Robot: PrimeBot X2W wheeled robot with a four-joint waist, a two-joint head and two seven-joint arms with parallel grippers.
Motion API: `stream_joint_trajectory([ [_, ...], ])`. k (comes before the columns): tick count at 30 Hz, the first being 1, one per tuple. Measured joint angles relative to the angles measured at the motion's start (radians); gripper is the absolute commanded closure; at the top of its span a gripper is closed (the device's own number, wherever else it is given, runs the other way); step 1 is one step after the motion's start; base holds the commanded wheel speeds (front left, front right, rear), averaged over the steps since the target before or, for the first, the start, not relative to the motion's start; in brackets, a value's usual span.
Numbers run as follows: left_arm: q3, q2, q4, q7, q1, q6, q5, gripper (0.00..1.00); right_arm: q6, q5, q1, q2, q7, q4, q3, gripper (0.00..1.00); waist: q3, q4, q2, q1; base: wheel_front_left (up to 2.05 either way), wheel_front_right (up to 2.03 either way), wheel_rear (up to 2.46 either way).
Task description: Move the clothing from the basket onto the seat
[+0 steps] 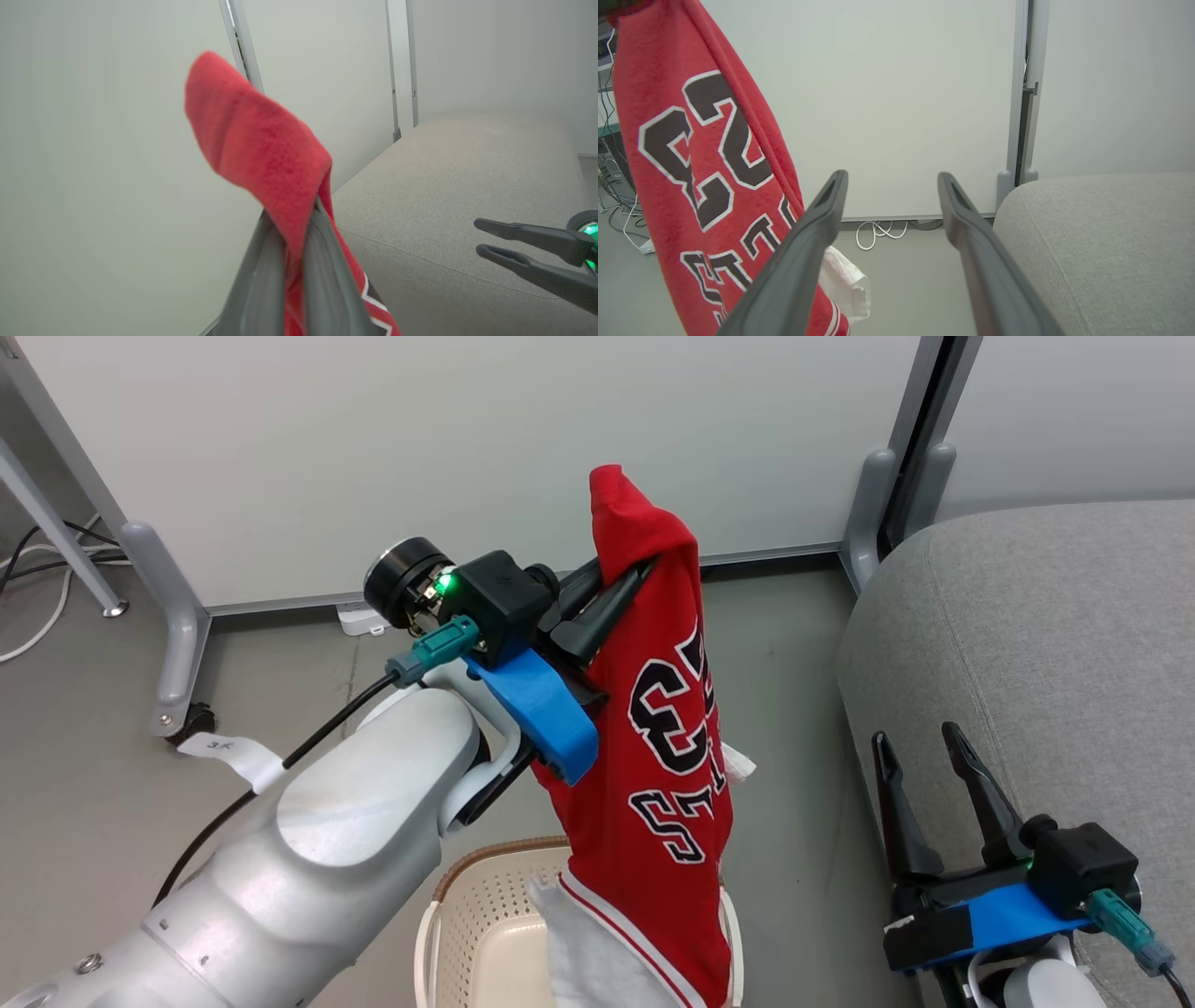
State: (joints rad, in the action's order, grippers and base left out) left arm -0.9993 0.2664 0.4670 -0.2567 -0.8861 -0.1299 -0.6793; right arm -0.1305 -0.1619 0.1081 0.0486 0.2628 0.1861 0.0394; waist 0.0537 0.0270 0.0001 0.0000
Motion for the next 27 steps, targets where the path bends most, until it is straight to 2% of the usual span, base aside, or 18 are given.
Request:
stream_joint_trajectory([
  [7, -0.021, -0.001, 0.006, 0.0, 0.0, 0.0, -0.016, 1.0, 0.0, 0.01, 0.014, 0.0, 0.0, -0.022, 0.034, 0.0, 0.005, 0.008, 0.0, 0.0, 0.0, 0.0, 0.0],
  [15, -0.029, -0.003, 0.012, 0.0, -0.011, 0.0, -0.026, 1.0, 0.0, 0.051, 0.142, 0.0, 0.0, -0.036, 0.167, 0.0, 0.011, 0.012, 0.0, 0.0, 0.0, 0.0, 0.0],
  [21, -0.034, -0.014, 0.014, -0.002, -0.019, 0.0, -0.026, 1.0, 0.0, 0.053, 0.269, 0.004, 0.0, 0.008, 0.252, 0.0, 0.023, 0.019, -0.0001, 0.0, 0.0, 0.0, 0.0],
  [27, -0.047, -0.022, 0.013, -0.003, -0.025, 0.0, -0.022, 1.0, 0.0, 0.063, 0.384, 0.004, 0.002, 0.116, 0.313, 0.0, 0.037, 0.028, 0.0, 0.0001, 0.0, 0.0, 0.0],
])
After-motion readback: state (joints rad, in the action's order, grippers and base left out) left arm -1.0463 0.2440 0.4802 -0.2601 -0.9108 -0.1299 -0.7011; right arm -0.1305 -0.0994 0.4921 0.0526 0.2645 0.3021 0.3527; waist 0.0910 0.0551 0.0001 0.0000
